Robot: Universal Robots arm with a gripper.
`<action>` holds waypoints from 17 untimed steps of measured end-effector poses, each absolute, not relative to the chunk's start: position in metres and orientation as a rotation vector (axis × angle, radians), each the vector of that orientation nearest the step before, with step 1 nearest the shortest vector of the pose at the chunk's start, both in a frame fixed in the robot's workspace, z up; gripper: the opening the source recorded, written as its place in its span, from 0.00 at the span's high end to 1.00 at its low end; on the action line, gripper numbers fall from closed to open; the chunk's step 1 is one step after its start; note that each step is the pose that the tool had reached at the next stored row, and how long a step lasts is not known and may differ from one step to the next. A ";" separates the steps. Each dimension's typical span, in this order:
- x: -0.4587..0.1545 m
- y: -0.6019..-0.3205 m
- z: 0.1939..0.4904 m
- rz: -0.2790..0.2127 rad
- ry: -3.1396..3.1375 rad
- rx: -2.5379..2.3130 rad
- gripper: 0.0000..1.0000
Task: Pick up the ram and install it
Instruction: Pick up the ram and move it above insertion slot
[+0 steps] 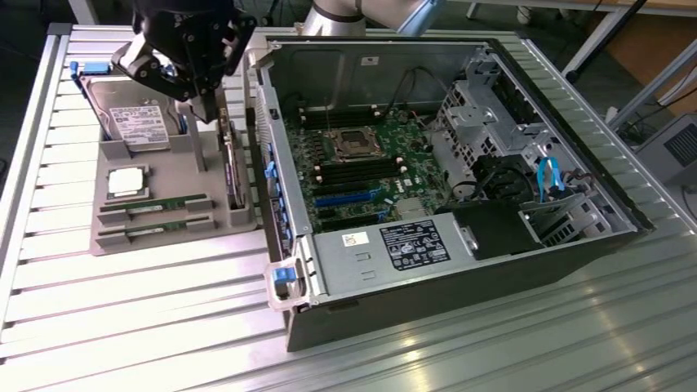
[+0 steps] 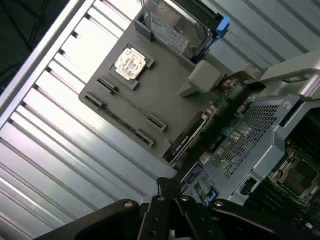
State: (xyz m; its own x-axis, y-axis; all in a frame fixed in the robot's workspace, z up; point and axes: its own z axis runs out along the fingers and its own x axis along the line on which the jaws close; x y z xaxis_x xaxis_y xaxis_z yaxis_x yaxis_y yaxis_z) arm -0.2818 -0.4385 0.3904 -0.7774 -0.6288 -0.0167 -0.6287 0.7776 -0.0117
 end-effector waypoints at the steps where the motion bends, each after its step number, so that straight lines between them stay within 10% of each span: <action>1: -0.282 -0.438 0.390 -0.010 2.928 -1.085 0.90; 17: -0.282 -0.438 0.389 -0.047 2.730 -1.533 0.90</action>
State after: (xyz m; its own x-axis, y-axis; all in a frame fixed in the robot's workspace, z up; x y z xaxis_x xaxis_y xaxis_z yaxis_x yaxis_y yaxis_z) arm -0.2824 -0.4385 0.3891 -0.5206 -0.8538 0.0060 -0.8535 0.5202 -0.0308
